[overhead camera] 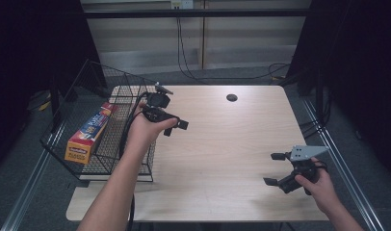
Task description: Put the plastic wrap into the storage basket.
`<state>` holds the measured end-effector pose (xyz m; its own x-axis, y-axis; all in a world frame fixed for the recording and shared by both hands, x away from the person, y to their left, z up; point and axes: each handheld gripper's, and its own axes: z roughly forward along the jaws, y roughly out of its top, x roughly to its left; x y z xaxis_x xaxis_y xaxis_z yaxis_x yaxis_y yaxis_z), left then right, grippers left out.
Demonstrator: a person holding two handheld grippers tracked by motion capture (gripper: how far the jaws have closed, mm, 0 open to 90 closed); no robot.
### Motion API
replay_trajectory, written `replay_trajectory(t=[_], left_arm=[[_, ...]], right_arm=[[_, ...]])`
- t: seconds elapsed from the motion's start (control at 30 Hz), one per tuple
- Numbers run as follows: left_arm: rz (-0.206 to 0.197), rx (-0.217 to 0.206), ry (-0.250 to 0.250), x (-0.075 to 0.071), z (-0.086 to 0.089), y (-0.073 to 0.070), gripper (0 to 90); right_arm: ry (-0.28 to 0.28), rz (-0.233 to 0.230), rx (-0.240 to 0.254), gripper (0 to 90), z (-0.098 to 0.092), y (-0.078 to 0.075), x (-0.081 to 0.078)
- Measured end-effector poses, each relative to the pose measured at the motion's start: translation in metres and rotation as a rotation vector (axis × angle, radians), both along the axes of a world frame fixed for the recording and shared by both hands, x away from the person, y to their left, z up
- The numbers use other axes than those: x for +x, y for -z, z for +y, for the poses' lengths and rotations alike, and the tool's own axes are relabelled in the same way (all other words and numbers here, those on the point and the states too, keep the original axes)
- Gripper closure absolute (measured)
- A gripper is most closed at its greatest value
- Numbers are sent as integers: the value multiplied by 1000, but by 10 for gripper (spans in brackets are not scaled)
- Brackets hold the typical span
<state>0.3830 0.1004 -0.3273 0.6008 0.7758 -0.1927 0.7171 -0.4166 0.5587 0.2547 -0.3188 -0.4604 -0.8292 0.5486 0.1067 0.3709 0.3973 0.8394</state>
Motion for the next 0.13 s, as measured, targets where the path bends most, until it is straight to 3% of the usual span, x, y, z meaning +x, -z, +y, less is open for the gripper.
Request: replay_trajectory(t=[0.13], left_arm=[[0, -22, 6, -2, -2, 7, 122]], right_arm=[[4, 5, -8, 18, 1, 1, 0]])
